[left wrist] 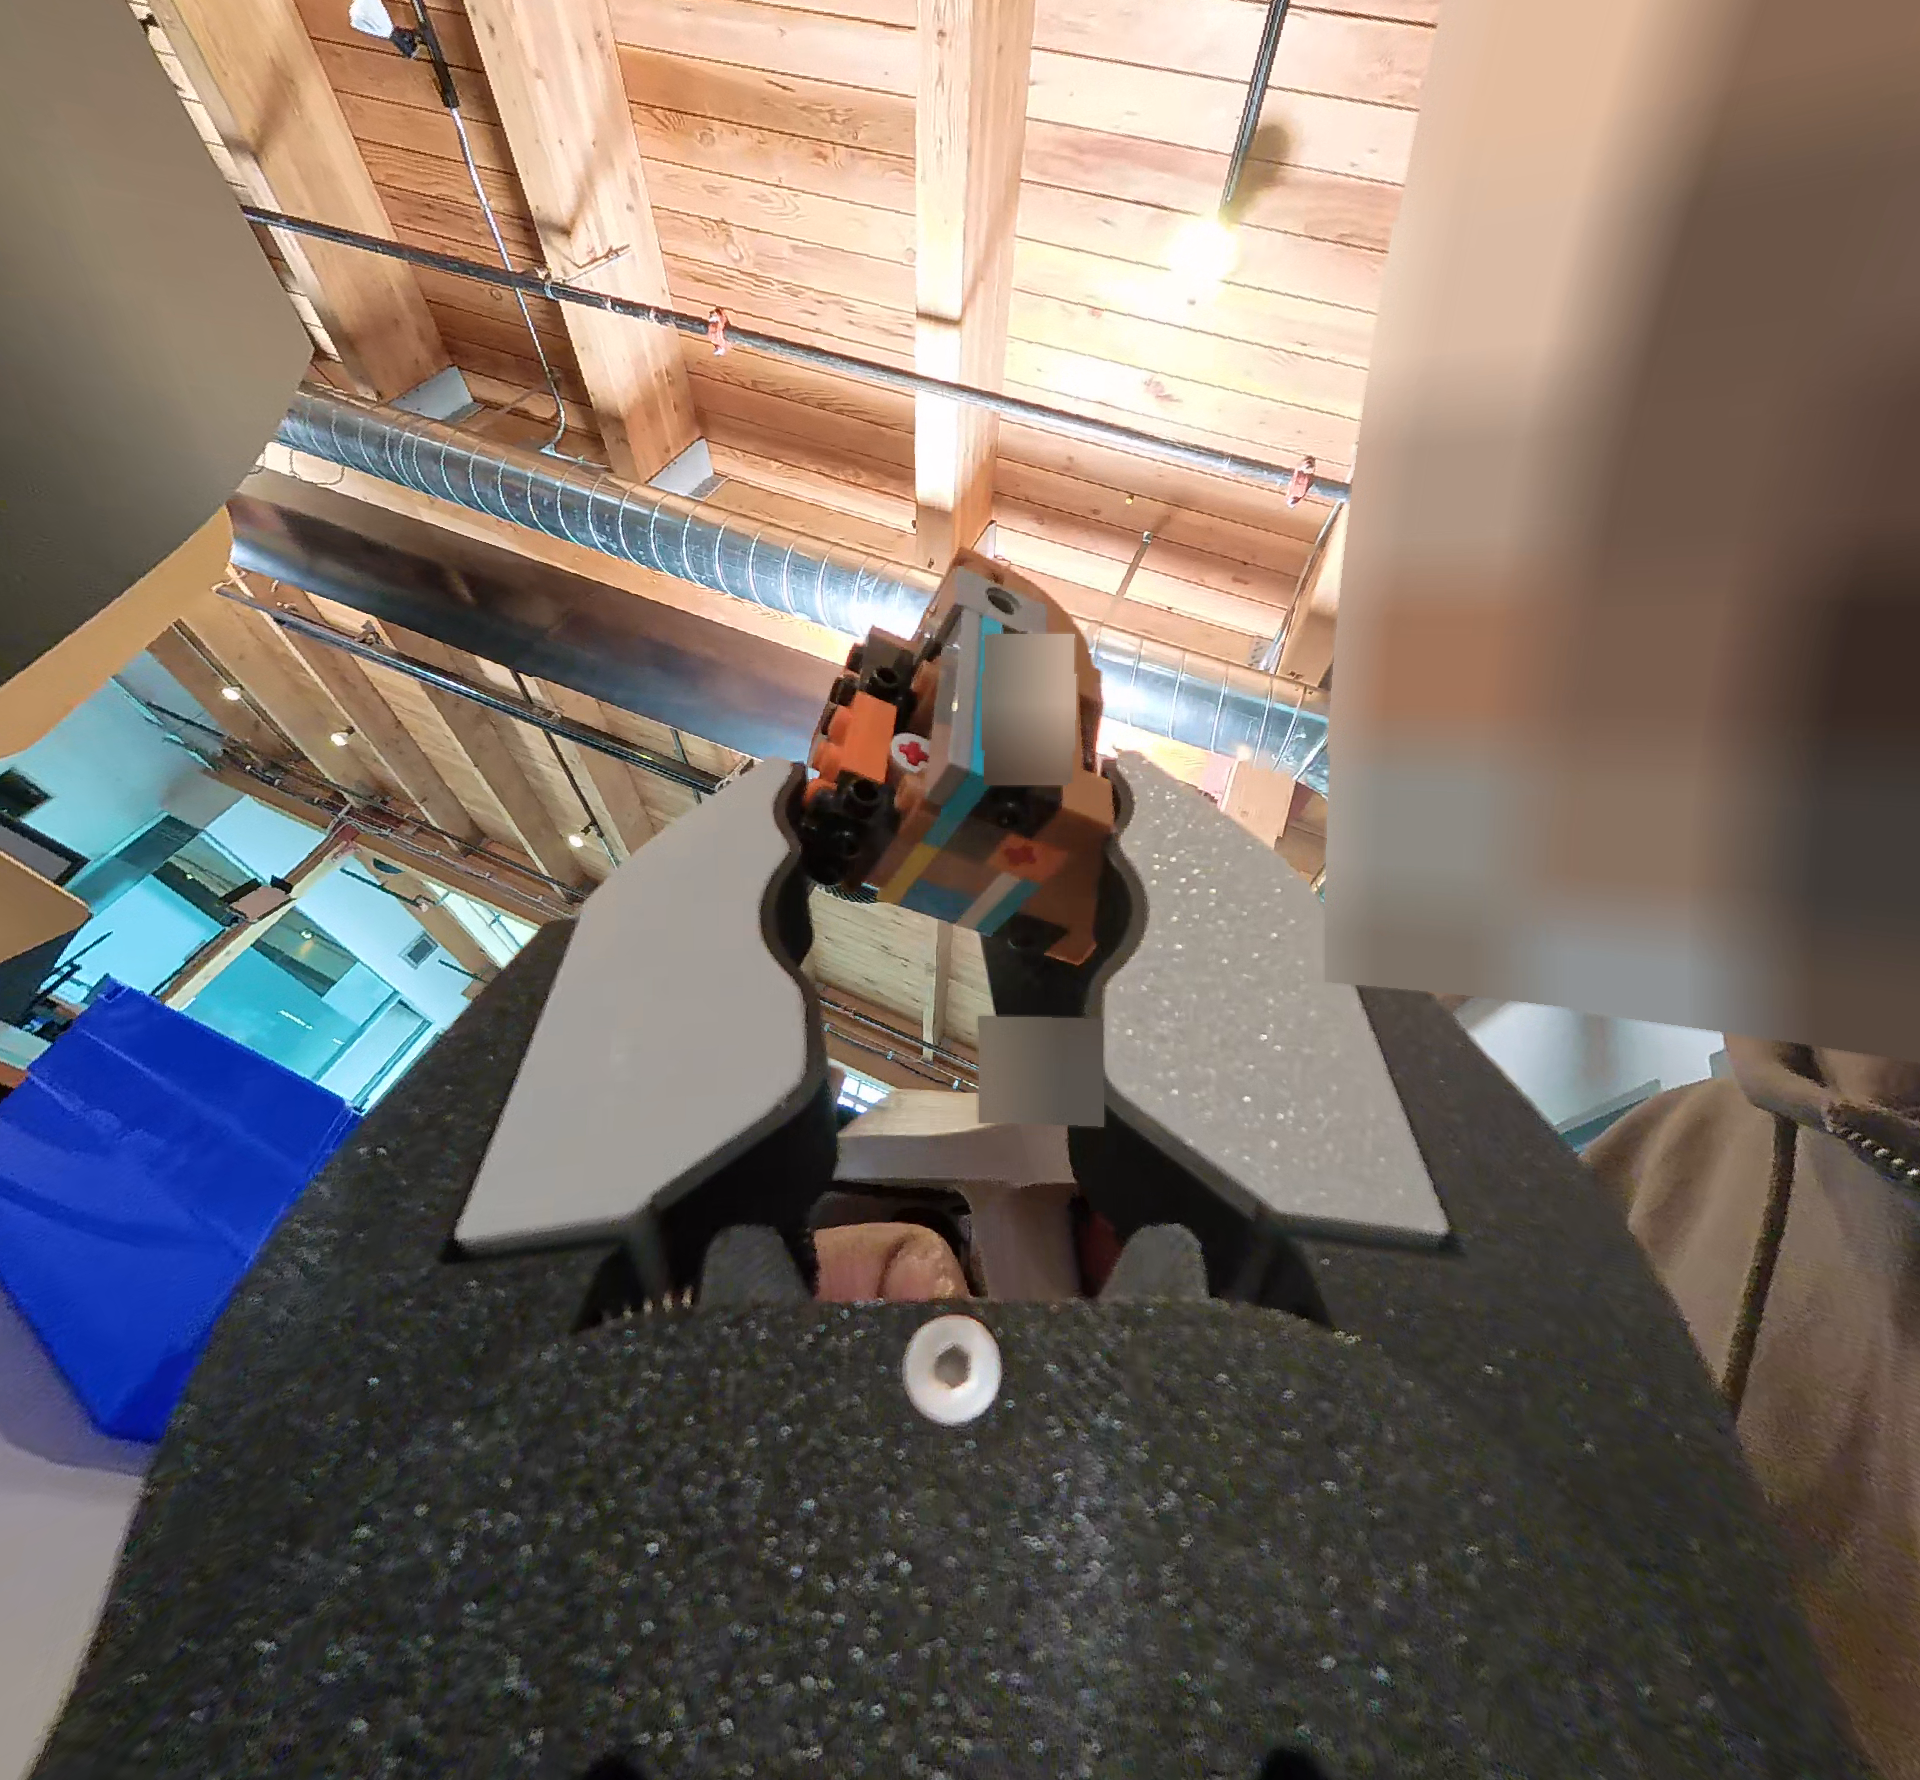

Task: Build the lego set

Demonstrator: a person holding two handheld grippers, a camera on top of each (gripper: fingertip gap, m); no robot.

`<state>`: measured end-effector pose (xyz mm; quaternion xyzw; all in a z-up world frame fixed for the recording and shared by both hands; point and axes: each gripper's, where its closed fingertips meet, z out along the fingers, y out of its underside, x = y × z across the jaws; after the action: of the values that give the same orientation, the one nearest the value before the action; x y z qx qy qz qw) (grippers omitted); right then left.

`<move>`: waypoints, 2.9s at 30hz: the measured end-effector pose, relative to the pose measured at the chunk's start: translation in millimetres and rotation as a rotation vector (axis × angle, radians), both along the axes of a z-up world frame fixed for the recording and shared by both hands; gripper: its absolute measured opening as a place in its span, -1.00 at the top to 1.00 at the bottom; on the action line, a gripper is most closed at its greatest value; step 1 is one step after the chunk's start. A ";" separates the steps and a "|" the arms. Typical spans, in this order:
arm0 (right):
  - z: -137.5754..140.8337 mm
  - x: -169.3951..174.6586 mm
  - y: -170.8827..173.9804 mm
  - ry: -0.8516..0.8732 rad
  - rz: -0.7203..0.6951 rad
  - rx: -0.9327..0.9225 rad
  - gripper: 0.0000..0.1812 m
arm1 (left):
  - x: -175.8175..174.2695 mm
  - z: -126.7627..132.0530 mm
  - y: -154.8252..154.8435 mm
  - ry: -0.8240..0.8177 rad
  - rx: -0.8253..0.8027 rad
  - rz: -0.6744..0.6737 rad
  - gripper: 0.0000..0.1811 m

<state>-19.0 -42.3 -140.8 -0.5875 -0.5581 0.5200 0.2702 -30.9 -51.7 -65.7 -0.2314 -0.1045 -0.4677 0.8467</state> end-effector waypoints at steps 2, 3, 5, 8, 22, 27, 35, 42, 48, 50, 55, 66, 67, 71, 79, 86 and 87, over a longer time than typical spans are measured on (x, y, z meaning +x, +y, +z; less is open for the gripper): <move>3.5 1.3 -0.8 0.017 0.026 -0.019 0.92 | 0.1 0.0 0.0 0.000 0.001 -0.003 0.42; 6.3 2.6 -2.4 0.028 0.050 -0.035 0.92 | 0.2 0.0 0.0 0.001 0.001 -0.005 0.42; 13.1 5.2 -3.6 0.046 0.090 -0.062 0.93 | 1.5 0.5 0.0 0.009 0.003 -0.011 0.42; 26.7 8.1 -1.9 0.079 0.133 -0.087 0.93 | 4.5 1.4 0.6 0.021 0.005 -0.024 0.42; 98.5 14.0 -20.0 0.276 0.259 -0.587 0.94 | 7.2 7.2 -5.7 0.104 0.005 0.141 0.42; 94.6 2.5 -29.6 0.228 0.231 -0.693 0.94 | 8.5 8.5 -7.5 0.150 -0.022 0.243 0.42; 90.4 -2.4 -35.1 0.165 0.194 -0.727 0.95 | 5.7 9.0 -10.6 0.139 -0.013 0.266 0.42; 88.9 -4.2 -39.4 0.132 0.175 -0.675 0.95 | 1.1 8.0 -12.8 0.086 0.010 0.222 0.42; 87.8 -5.9 -43.6 0.102 0.157 -0.539 0.92 | -2.0 7.5 -14.9 0.049 0.032 0.188 0.42; 86.7 -5.9 -44.0 0.091 0.146 -0.493 0.91 | -3.7 7.1 -15.8 0.031 0.043 0.170 0.42; 84.8 -7.1 -44.8 0.072 0.127 -0.421 0.92 | -4.9 6.9 -17.2 0.008 0.060 0.138 0.42; 75.4 -9.4 -46.0 0.032 0.103 -0.182 0.90 | -7.0 6.1 -19.0 -0.035 0.094 0.069 0.42; 75.1 -9.7 -46.1 0.030 0.102 -0.166 0.89 | -7.2 6.2 -19.3 -0.038 0.097 0.064 0.42; 73.5 -9.7 -47.4 0.016 0.108 -0.097 0.89 | -6.9 5.9 -19.2 -0.042 0.100 0.052 0.42; 71.8 -7.6 -50.2 -0.013 0.144 0.056 0.86 | -6.8 5.5 -19.5 -0.057 0.112 0.022 0.42; 69.4 -4.1 -52.8 -0.002 0.198 0.116 0.85 | -7.0 5.0 -19.6 -0.070 0.120 -0.013 0.42; 67.7 -1.3 -51.8 0.003 0.213 0.163 0.85 | -7.3 4.9 -19.6 -0.071 0.120 -0.018 0.41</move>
<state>-20.3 -94.2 -73.1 -0.5003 -0.6573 0.4995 0.2610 -38.1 -71.3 -60.8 -0.1643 -0.1042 -0.4888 0.8505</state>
